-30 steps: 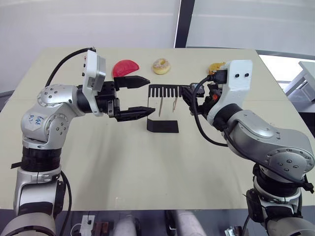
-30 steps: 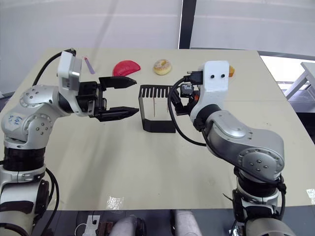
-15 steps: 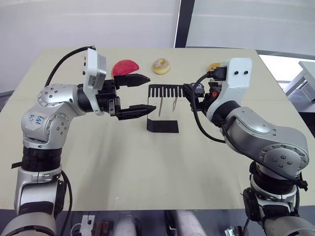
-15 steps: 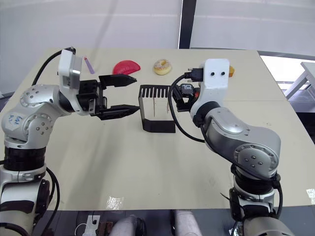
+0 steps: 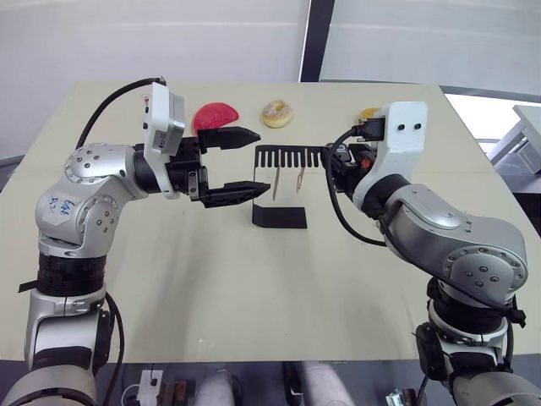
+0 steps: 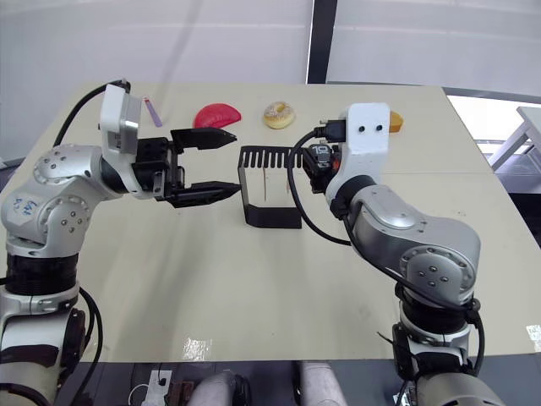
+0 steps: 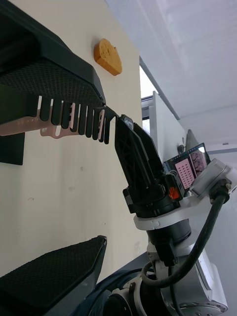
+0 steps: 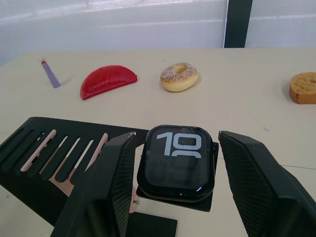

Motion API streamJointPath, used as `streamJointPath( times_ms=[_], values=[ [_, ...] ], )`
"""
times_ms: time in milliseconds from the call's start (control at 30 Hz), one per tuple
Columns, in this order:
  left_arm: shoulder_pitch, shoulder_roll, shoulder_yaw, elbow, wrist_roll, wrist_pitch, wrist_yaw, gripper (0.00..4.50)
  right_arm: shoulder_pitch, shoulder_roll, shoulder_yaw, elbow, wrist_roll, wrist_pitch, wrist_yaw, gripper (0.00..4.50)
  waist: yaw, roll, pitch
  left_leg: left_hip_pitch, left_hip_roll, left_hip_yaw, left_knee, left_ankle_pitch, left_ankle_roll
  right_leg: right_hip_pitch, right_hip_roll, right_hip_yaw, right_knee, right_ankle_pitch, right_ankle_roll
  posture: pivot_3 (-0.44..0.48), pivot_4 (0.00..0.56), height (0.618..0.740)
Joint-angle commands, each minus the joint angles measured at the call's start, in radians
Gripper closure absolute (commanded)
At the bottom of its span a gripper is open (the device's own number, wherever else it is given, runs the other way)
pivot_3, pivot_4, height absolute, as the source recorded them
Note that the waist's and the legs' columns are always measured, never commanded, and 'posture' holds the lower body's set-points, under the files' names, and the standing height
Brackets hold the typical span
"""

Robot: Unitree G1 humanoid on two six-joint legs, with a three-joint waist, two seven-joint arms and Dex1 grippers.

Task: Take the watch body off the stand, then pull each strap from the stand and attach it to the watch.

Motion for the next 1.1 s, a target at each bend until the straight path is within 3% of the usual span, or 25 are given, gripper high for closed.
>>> streamJointPath(
  times_ms=[33,500,633,967,1100],
  values=[
    [-0.015,0.004,0.024,-0.028,-0.009,-0.003,0.007,0.00,-0.023,0.001,-0.003,-0.017,-0.022,0.004,0.033,1.68,0.000,0.000,0.000,0.000,0.000,0.000,0.000,0.000,0.000,0.000,0.000,0.000,0.000,0.000,0.000,0.000,0.150,0.737],
    [-0.012,0.004,0.028,-0.023,-0.004,-0.011,0.012,0.00,-0.029,0.022,-0.014,-0.016,-0.058,0.027,0.071,1.68,0.000,0.000,0.000,-0.001,0.000,0.000,0.000,0.000,0.000,-0.001,0.000,0.000,-0.001,0.000,0.000,0.000,0.150,0.737],
    [-0.012,0.003,0.028,-0.022,-0.005,-0.012,0.014,0.00,-0.036,0.021,-0.019,-0.023,-0.065,0.035,0.082,2.91,0.000,0.000,0.000,-0.001,0.000,0.000,-0.001,0.000,0.000,-0.001,0.000,0.000,-0.001,0.000,0.000,0.000,0.150,0.737],
    [-0.023,-0.004,0.029,-0.018,-0.015,-0.006,0.014,0.00,-0.050,0.014,-0.064,-0.049,-0.039,0.061,0.099,2.90,0.000,0.000,0.000,-0.001,0.000,0.000,-0.001,0.000,0.000,-0.001,0.000,0.000,-0.001,0.000,0.000,0.000,0.150,0.737],
    [-0.025,-0.007,0.027,-0.041,-0.047,0.023,0.008,0.00,-0.056,-0.038,-0.111,-0.088,0.017,0.046,0.162,2.90,0.001,0.001,0.000,-0.002,0.000,0.000,-0.001,0.000,0.000,-0.001,0.000,0.000,-0.002,0.000,0.000,0.000,0.150,0.737]
  ],
)
